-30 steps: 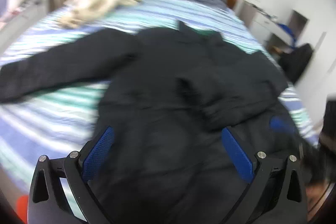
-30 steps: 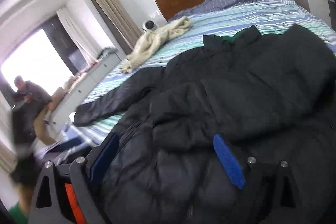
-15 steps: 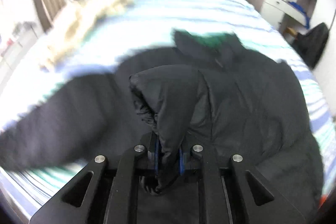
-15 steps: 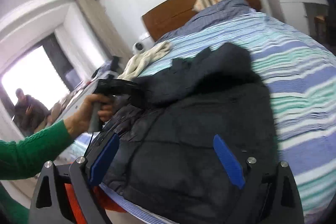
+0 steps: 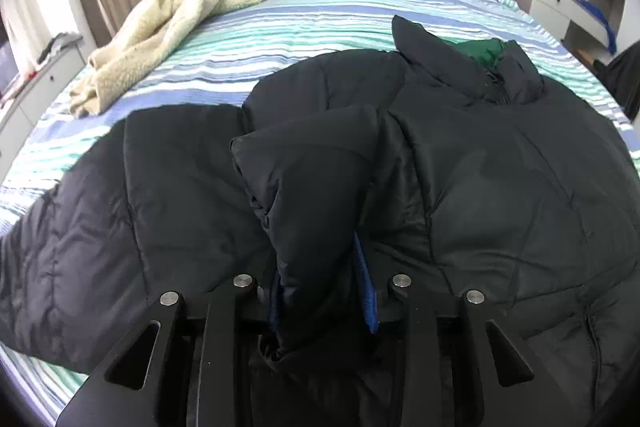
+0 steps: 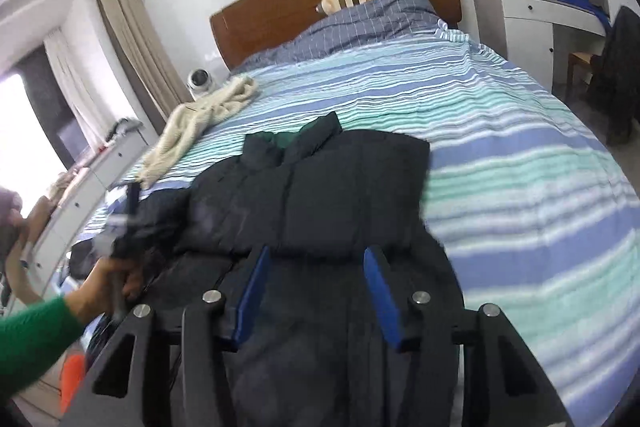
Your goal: Fold large clothes
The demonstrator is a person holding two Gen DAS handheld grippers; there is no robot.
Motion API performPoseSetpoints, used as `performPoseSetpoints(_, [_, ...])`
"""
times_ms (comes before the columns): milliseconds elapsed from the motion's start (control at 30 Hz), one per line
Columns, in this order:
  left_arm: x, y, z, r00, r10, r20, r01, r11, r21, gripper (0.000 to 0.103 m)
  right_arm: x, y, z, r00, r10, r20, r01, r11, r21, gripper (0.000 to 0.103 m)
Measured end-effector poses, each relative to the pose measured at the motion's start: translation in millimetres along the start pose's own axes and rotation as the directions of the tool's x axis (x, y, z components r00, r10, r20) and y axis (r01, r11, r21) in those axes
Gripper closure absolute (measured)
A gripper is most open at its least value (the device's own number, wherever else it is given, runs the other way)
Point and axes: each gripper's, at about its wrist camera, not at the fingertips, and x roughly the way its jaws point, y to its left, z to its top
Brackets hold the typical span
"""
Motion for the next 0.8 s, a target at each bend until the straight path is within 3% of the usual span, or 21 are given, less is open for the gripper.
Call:
performPoseSetpoints(133, [5,2,-3,1.0,-0.017,0.007,0.017,1.0,-0.014,0.067,82,-11,17,0.995,-0.066,-0.07,0.064,0.998,-0.028,0.053])
performPoseSetpoints(200, [7,1,-6,1.0,-0.024,0.013,0.025,0.999,-0.02,0.065,128,-26,1,0.98,-0.099,-0.173,0.098,0.995,-0.017,0.053])
performPoseSetpoints(267, [9,1,-8,0.999,-0.034,0.022,0.035,0.999,-0.024,0.064,155,-40,-20,0.965,-0.08,-0.251,0.088,0.996,0.022,0.056])
performPoseSetpoints(367, [9,-1,-11,0.999,-0.028,0.042,0.029,0.999,-0.019,0.064,154,-40,-26,0.968,-0.089,-0.233,0.098,0.995,0.025,0.056])
performPoseSetpoints(500, [9,-5,-15,0.998,-0.008,0.06,0.009,1.0,-0.004,0.064,150,-35,-7,0.948,-0.093,-0.303,0.098,0.995,-0.001,0.055])
performPoseSetpoints(533, [10,-4,-15,0.998,-0.01,0.063,0.01,1.0,-0.006,0.064,146,-35,5,0.953,-0.087,-0.289,0.085,0.996,-0.017,0.055])
performPoseSetpoints(633, [11,0,-16,0.998,-0.02,0.067,0.021,1.0,-0.015,0.064,141,-38,48,0.968,-0.166,-0.188,0.155,0.985,-0.073,0.055])
performPoseSetpoints(800, [10,-1,-16,0.997,-0.017,0.069,0.018,1.0,-0.013,0.064,176,-71,79,0.981,-0.146,-0.126,0.156,0.985,0.07,0.055])
